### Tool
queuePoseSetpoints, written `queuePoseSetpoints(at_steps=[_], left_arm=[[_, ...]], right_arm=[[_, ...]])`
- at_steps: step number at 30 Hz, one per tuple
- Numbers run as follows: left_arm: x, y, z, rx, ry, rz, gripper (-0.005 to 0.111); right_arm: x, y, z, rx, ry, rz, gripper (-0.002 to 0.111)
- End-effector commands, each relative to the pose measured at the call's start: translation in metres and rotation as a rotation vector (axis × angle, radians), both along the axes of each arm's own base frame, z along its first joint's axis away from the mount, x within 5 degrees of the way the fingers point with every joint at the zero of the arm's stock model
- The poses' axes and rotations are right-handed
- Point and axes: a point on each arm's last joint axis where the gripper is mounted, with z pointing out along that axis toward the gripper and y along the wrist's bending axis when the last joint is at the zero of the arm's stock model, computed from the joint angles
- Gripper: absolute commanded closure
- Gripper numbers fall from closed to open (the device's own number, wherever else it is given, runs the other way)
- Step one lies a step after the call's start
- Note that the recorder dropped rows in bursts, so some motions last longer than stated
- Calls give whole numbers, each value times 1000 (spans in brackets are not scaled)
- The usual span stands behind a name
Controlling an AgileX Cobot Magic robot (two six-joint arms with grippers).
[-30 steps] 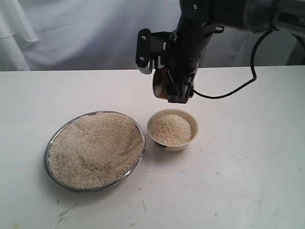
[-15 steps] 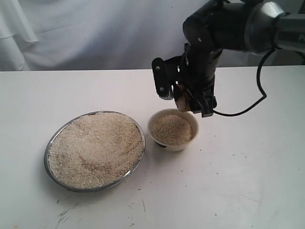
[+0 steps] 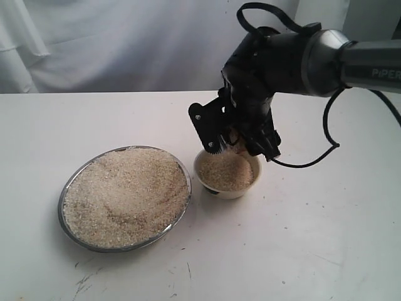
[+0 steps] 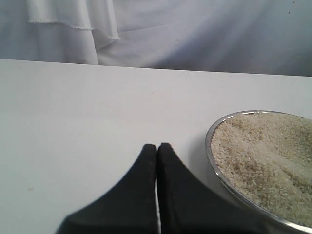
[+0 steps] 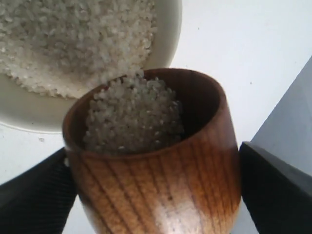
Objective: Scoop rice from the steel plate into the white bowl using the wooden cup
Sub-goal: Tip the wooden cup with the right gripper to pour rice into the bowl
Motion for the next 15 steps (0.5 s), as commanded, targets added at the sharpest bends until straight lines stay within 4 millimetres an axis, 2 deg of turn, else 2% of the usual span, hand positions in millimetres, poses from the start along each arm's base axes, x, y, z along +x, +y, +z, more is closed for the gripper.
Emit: queuePoseSetpoints(at_steps=[1, 6, 15], left_arm=[[0, 0, -1, -2, -6, 2, 107], [0, 0, -1, -2, -6, 2, 107], [0, 0, -1, -2, -6, 2, 107]], right_arm=[[-4, 7, -4, -70, -32, 79, 108], [-8, 8, -10, -169, -82, 158, 108], [-11, 16, -6, -244, -146, 253, 108]])
